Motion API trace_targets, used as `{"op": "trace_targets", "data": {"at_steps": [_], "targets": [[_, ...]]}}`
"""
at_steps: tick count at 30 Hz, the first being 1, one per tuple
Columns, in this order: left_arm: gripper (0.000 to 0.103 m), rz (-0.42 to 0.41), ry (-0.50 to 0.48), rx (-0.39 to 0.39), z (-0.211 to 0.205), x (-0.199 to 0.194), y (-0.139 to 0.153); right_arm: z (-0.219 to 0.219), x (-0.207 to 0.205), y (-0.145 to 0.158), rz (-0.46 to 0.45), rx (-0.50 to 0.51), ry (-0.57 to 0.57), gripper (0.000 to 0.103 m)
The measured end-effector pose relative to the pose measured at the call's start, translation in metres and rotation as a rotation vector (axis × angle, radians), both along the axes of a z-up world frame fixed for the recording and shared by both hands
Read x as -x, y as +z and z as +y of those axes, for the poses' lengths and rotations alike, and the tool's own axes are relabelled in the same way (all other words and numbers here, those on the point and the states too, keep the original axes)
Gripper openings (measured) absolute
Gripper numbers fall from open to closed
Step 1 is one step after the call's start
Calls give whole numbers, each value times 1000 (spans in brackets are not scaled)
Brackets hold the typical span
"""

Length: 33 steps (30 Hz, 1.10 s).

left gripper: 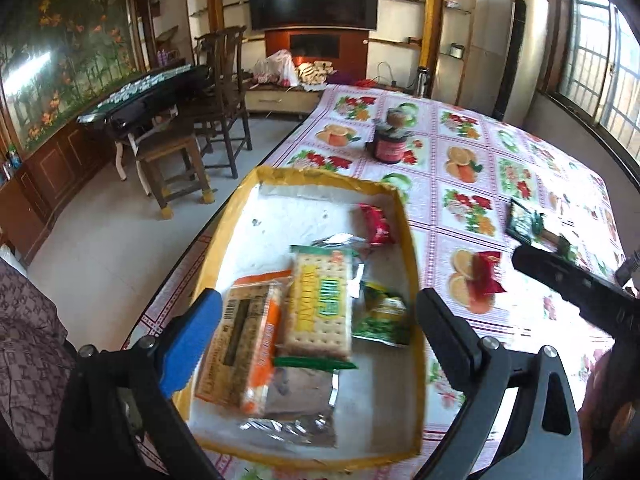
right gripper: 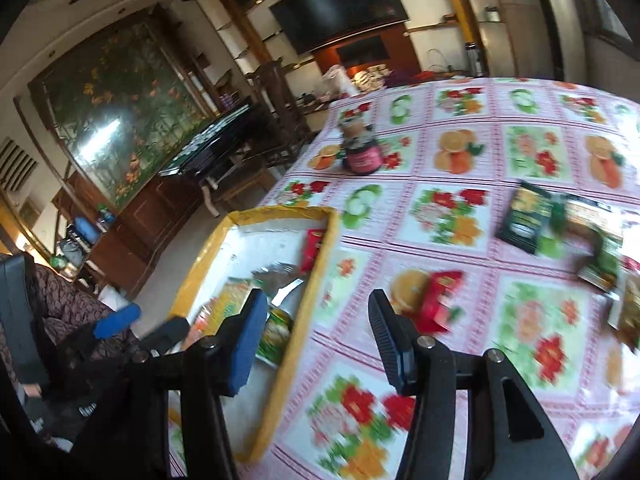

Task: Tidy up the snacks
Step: 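Withdraw both tools from the tray back over the table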

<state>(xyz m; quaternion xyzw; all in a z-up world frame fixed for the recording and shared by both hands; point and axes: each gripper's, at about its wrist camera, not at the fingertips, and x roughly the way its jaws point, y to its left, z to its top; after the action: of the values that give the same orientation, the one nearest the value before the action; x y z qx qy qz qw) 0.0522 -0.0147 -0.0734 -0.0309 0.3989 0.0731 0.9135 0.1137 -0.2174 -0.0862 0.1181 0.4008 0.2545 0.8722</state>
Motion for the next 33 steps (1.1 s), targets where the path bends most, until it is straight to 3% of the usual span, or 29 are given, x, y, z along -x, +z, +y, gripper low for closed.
{"op": "trace_targets", "data": {"at_steps": [19,33], "targets": [[99,-4,-135,19,-80,25,11,-93,90,37,-127,329,-437,60],[99,5,-211,-26,-133,35,17,-138,113,41,-134,355,-537,63]]}}
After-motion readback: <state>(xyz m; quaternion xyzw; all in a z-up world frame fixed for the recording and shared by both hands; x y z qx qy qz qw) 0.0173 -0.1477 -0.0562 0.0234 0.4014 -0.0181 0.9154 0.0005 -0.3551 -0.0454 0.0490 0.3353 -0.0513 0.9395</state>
